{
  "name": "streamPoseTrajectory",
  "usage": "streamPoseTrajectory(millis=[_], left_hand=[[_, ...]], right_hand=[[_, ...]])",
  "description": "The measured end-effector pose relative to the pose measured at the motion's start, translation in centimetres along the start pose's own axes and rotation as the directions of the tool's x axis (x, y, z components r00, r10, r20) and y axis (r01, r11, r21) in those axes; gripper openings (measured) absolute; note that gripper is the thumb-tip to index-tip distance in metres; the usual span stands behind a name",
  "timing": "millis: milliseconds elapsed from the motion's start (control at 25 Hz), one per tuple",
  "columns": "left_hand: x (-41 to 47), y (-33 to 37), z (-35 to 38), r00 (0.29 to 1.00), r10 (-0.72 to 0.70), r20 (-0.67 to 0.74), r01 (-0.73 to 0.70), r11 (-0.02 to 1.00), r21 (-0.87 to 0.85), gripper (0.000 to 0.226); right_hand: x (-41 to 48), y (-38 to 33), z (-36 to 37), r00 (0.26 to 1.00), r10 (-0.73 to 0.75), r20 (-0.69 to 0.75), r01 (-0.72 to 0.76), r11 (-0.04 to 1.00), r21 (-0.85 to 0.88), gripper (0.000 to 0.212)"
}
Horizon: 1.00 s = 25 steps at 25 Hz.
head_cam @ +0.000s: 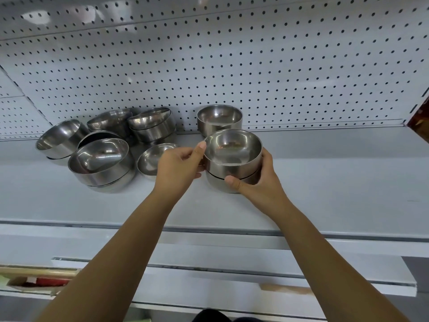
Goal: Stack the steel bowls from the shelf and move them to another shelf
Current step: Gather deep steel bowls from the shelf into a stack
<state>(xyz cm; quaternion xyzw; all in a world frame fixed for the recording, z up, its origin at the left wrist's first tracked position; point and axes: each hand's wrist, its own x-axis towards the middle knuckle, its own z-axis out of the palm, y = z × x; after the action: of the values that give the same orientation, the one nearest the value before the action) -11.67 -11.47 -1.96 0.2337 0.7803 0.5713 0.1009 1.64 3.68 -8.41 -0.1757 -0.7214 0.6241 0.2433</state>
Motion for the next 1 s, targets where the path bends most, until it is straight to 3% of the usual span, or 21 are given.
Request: streamPoseTrajectory(millis=[160, 360, 560, 680, 1000], left_hand=[[0.7, 0.2, 1.3, 0.998, 0.001, 0.058, 0.001, 1.000, -0.022, 0.036], [2.5, 1.1, 1.3, 0.971, -0.004, 0.237, -0.006, 0.999, 0.041, 0.036], [7.7, 0.9, 1.4, 0.956, 0.291, -0.018, -0.272, 0.912, 0.308, 0.024], [10.3, 0.6, 1.7, 0.954, 0.293, 0.068, -0.288, 0.826, 0.484, 0.037], [11.5, -0.8, 1.8, 0.966, 0.251, 0.065, -0.254, 0.868, 0.426, 0.036]], right_hand=[[-0.1, 0.2, -0.5, 0.999, 0.006, -0.040, -0.003, 0.997, 0.075, 0.115], [-0.1, 0.2, -0.4, 0.982, -0.047, -0.182, 0.060, 0.996, 0.068, 0.116], [-0.2, 0.0, -0.4, 0.981, -0.036, -0.193, 0.056, 0.993, 0.102, 0.113], [-0.2, -0.1, -0.5, 0.978, -0.035, -0.205, 0.059, 0.992, 0.112, 0.112], [-0.2, -0.1, -0.6, 0.980, -0.014, -0.200, 0.039, 0.992, 0.120, 0.113]])
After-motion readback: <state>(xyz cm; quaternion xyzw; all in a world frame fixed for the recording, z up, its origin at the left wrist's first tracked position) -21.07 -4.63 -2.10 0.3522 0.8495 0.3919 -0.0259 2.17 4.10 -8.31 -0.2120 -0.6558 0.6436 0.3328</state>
